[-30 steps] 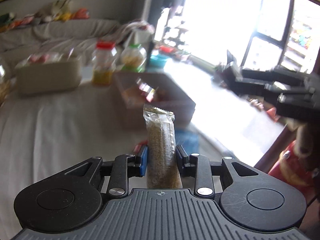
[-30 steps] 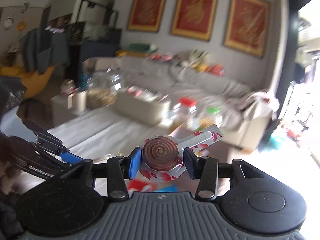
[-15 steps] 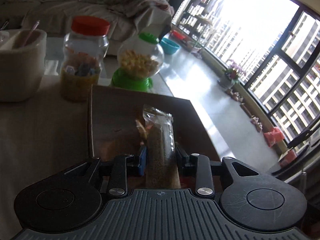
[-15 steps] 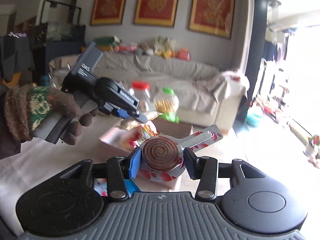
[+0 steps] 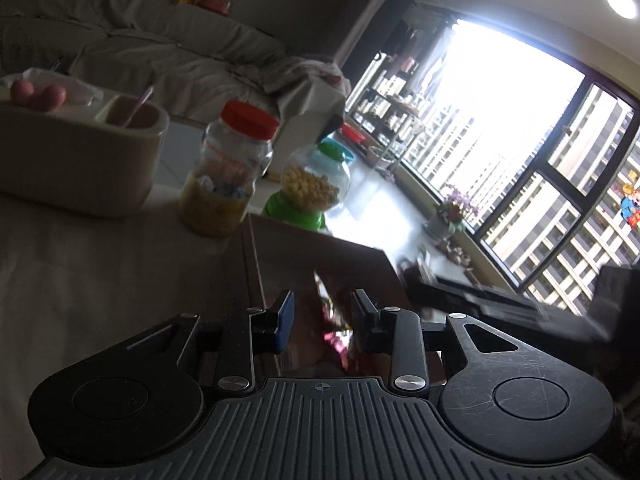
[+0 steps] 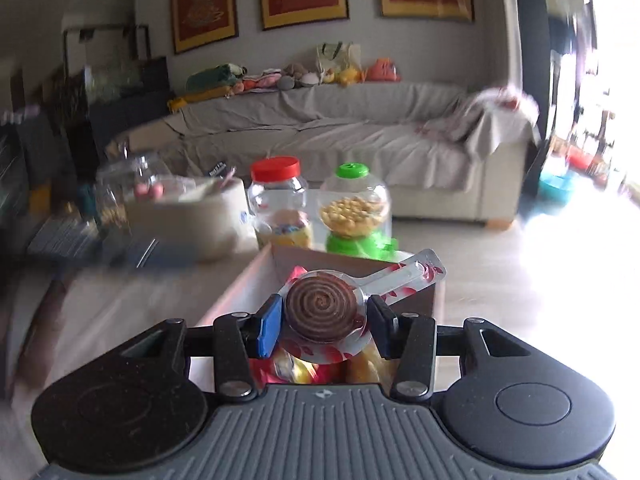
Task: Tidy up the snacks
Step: 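Carry the lollipop and grain bag over the pink box and open both tools, then grasp the blue seaweed packet with the right tool while the left tool grasps the red packet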
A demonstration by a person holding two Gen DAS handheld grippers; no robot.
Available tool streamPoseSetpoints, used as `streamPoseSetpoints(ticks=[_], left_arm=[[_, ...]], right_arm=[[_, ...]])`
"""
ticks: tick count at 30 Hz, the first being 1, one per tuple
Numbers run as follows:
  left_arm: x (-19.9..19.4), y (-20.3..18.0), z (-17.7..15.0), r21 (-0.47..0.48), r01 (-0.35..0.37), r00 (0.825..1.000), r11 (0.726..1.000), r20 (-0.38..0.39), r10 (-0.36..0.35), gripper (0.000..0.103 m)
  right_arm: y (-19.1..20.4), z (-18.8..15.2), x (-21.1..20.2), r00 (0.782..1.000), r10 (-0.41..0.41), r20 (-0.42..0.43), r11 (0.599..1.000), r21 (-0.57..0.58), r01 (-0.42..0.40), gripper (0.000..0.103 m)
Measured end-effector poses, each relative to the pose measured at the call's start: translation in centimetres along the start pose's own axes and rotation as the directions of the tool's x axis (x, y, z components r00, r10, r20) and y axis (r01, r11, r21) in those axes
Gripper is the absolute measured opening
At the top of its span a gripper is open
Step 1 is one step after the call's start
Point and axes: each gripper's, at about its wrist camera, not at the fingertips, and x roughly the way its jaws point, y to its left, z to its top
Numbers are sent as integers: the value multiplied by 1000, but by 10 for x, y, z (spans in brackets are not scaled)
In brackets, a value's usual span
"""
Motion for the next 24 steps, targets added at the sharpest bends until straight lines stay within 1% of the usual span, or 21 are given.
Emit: streamPoseSetpoints(ticks=[1,2,3,4,5,7,8,10,11,13,15,17,18,20,22,24], left_arm=[[-4,1,-10,-9,3,1000,1000,-19,-3,35],[-8,4,-21,-15,5,999,1000,-40,-6,35],[-10,7,-31,-20,4,998,1000,-59,-5,35],[-13,10,-40,-22,-1,997,1000,-75,-1,35],[-16,12,-49,-21,-7,996,1000,-85,5,35],[-22,16,-62,-20,-19,995,1000,-95,17,35],[-24,18,-68,-25,-23,995,999,-100,20,35],[-26,22,-79,-45,-18,993,999,-114,13,35],[-27,25,-85,-57,-15,992,998,-123,8,35],[-25,23,-95,-63,-10,989,998,-151,0,35],[-26,19,-107,-59,-3,985,998,-172,-7,35],[-30,18,-116,-63,-5,984,998,-177,-6,35],[-36,20,-118,-63,-21,985,998,-171,10,35],[-41,24,-119,-41,-84,985,996,-153,77,35],[-46,27,-119,-29,-141,980,990,-147,136,35],[-49,31,-120,-48,-152,979,987,-147,143,35]], right_arm=[[-4,4,13,999,23,-23,999,35,-22,47],[-7,6,26,999,22,-44,998,65,-19,47],[-10,6,33,998,-3,-57,996,91,9,49],[-9,2,32,998,-23,-58,994,106,29,51],[-7,-2,28,998,-26,-50,993,115,32,54],[1,-12,13,999,-40,-31,993,109,43,61],[7,-17,4,998,-58,-24,994,90,60,62],[21,-34,-19,993,-116,-21,992,38,117,70],[29,-44,-29,989,-146,-25,989,11,146,72],[43,-67,-46,984,-174,-38,984,-37,172,77],[57,-93,-63,979,-200,-45,978,-68,196,77],[72,-118,-74,976,-211,-46,975,-85,207,78],[81,-130,-77,977,-209,-52,974,-102,203,78],[100,-147,-78,975,-217,-55,965,-162,206,78],[121,-156,-73,972,-232,-46,950,-225,217,78],[135,-157,-64,975,-215,-51,953,-231,198,78]])
